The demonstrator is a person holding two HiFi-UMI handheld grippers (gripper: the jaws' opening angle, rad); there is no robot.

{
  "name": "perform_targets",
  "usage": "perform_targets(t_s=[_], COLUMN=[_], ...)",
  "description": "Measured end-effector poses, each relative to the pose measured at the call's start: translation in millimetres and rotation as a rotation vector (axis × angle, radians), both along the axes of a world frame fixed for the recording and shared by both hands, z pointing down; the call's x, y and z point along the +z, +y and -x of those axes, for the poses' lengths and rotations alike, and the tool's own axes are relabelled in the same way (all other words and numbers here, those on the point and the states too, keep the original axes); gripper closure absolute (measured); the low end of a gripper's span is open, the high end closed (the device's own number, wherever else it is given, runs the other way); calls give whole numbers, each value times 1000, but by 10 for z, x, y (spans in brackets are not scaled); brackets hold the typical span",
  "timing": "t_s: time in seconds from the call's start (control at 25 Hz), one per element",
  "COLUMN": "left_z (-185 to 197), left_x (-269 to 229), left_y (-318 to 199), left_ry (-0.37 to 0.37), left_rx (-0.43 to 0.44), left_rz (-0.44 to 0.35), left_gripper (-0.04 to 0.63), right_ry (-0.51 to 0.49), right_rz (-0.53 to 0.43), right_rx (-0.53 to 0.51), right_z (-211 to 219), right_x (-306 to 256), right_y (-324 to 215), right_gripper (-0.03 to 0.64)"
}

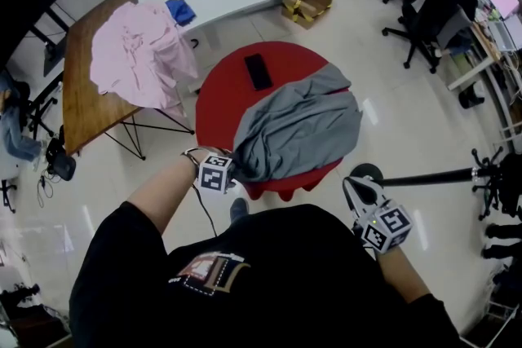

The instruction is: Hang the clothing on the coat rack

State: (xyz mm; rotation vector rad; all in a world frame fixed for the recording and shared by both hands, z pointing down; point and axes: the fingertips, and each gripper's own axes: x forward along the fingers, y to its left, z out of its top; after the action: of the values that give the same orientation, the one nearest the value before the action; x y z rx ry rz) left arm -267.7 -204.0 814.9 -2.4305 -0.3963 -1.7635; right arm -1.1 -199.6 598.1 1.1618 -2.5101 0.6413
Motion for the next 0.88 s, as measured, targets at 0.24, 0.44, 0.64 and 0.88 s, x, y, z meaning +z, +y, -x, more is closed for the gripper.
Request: perform_targets(t_s=[0.24,0.44,0.64,0.88], left_z=[-102,-285,-324,-591], left_x=[296,164,-336,-1396], left_y=[-129,-261,-362,-432], left_ry=[-6,97,177,268], left_rx=[-21,-98,-160,-106], left_rz=[-310,-380,-276,-225], left_gripper=[362,572,586,586], right_ry=[4,11,6,-14], right_rz=[3,3,-9,-47], right_rx=[2,-5,-4,5], right_z=[-16,-8,-16,-52], right_x=[-3,-6,-26,-147], right_y=[-16,-9,-32,-107], right_gripper=[612,612,612,612])
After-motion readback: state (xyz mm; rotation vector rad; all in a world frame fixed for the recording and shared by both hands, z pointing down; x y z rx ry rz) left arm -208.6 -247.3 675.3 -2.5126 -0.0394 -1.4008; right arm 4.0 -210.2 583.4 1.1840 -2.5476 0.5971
